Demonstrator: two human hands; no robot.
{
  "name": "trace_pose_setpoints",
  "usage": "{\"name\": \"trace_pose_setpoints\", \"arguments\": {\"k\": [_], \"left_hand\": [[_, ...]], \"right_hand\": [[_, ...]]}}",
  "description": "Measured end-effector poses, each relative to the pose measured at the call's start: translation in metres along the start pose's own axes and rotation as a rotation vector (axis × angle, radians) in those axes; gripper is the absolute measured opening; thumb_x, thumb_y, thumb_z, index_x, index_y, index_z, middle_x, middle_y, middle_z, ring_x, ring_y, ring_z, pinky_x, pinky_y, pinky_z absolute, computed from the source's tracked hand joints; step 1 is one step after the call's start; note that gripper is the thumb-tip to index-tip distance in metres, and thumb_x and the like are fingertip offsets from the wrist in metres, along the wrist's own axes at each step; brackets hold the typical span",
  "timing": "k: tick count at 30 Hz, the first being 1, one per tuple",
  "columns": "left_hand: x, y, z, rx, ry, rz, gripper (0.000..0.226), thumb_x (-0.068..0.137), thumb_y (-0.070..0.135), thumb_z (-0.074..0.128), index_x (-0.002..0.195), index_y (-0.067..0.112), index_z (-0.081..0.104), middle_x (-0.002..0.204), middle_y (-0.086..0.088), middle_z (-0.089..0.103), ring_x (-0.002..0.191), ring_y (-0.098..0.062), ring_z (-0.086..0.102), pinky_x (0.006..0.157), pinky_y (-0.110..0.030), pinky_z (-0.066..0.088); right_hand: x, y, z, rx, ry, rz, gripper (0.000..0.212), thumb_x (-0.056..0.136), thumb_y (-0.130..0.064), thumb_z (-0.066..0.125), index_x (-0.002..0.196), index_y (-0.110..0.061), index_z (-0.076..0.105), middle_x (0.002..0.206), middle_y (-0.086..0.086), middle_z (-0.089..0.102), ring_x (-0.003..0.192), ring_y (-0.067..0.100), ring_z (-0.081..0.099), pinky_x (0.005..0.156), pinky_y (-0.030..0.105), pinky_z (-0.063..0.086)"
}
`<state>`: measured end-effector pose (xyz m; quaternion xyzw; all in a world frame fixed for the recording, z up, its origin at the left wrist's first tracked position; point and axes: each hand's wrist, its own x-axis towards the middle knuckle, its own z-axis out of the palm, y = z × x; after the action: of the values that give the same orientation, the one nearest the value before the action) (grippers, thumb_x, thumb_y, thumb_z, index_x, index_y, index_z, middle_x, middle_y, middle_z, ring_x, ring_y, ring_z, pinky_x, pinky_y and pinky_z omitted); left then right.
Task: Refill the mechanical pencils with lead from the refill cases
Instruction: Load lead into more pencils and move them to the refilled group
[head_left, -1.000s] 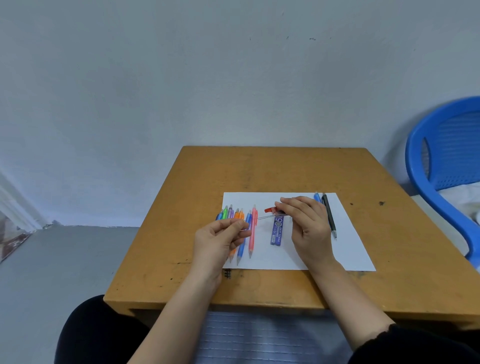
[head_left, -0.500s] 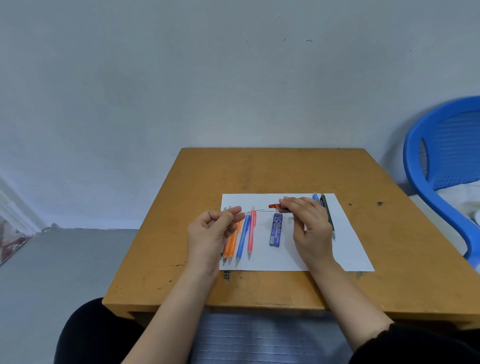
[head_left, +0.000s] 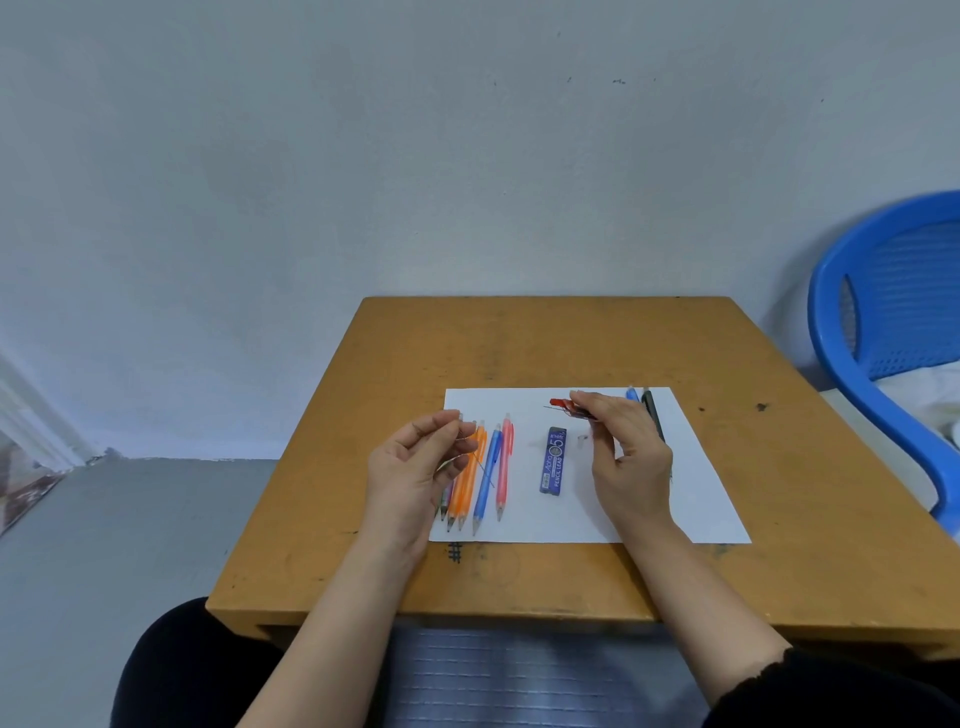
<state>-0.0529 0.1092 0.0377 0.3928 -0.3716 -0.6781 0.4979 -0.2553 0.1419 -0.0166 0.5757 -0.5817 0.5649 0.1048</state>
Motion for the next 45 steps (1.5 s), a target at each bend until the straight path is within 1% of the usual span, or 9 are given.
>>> {"name": "trace_pose_setpoints", "arguments": {"k": [5,12,16,20,23,27,32,41,45], "left_hand": [[0.003,-0.003,-0.009,0.049,-0.012,0.016,0.013,0.087,0.009,0.062,0.099,0.008,0.068,0.087,-0.008,0.074,0.074,-0.015,0.069,0.064,-0.023,0.058],[0.009,-0.009,-0.022,0.122,-0.021,0.046,0.018,0.086,0.003,0.062,0.103,0.005,0.068,0.087,-0.011,0.074,0.071,-0.016,0.069,0.066,-0.024,0.059],[0.009,-0.015,-0.028,0.195,-0.011,0.093,0.019,0.085,0.006,0.064,0.103,0.006,0.068,0.088,-0.010,0.075,0.073,-0.016,0.070,0.065,-0.024,0.059],[0.004,-0.022,-0.029,0.286,0.122,0.254,0.013,0.088,0.008,0.063,0.096,0.014,0.069,0.082,0.000,0.075,0.075,-0.009,0.071,0.056,-0.017,0.054],[0.003,-0.025,-0.029,0.283,0.230,0.326,0.012,0.089,0.010,0.063,0.095,0.018,0.069,0.079,0.007,0.074,0.078,-0.006,0.070,0.054,-0.015,0.053],[0.005,-0.025,-0.029,0.276,0.275,0.323,0.012,0.089,0.011,0.062,0.094,0.020,0.068,0.079,0.006,0.073,0.079,-0.007,0.070,0.054,-0.015,0.053],[0.005,-0.026,-0.028,0.289,0.279,0.313,0.011,0.089,0.014,0.063,0.093,0.023,0.068,0.080,0.006,0.073,0.079,-0.004,0.070,0.052,-0.014,0.052],[0.006,-0.026,-0.028,0.279,0.260,0.312,0.012,0.089,0.012,0.063,0.093,0.022,0.068,0.080,0.005,0.073,0.078,-0.005,0.070,0.053,-0.014,0.052],[0.007,-0.027,-0.029,0.271,0.259,0.311,0.011,0.090,0.012,0.063,0.095,0.020,0.068,0.082,0.004,0.073,0.079,-0.006,0.070,0.054,-0.014,0.052]], "right_hand": [[-0.001,-0.002,0.001,0.041,0.014,0.061,0.035,0.092,-0.007,0.055,0.127,-0.009,0.058,0.119,-0.009,0.059,0.112,-0.011,0.051,0.087,0.007,0.046],[0.001,-0.005,0.001,0.040,0.078,0.039,0.038,0.093,-0.008,0.052,0.130,-0.003,0.053,0.111,-0.006,0.060,0.095,0.009,0.058,0.077,0.009,0.047],[0.002,-0.007,0.001,0.059,0.031,0.082,0.041,0.096,-0.017,0.042,0.137,-0.011,0.045,0.101,0.008,0.063,0.085,0.003,0.051,0.070,0.010,0.042],[0.003,-0.010,0.000,0.094,-0.019,0.133,0.044,0.097,-0.018,0.043,0.141,-0.012,0.036,0.109,0.016,0.060,0.091,-0.005,0.047,0.077,-0.002,0.036],[0.003,-0.013,-0.001,0.123,-0.034,0.137,0.046,0.097,-0.016,0.040,0.142,-0.009,0.033,0.114,0.021,0.058,0.105,0.006,0.048,0.079,-0.005,0.035],[0.003,-0.010,0.000,0.112,-0.019,0.140,0.043,0.096,-0.020,0.044,0.138,-0.019,0.038,0.106,0.001,0.053,0.098,-0.011,0.050,0.077,-0.001,0.039],[0.002,-0.005,0.002,0.062,-0.035,0.118,0.048,0.093,-0.017,0.052,0.138,-0.024,0.037,0.114,-0.006,0.051,0.099,0.002,0.053,0.082,0.004,0.043],[0.002,-0.006,0.001,0.075,-0.012,0.116,0.044,0.093,-0.016,0.052,0.135,-0.024,0.043,0.109,-0.010,0.053,0.099,-0.003,0.054,0.079,0.006,0.045],[0.001,-0.005,0.002,0.074,0.017,0.116,0.032,0.094,-0.017,0.053,0.126,-0.017,0.054,0.104,-0.023,0.050,0.096,-0.009,0.052,0.076,0.006,0.043]]}}
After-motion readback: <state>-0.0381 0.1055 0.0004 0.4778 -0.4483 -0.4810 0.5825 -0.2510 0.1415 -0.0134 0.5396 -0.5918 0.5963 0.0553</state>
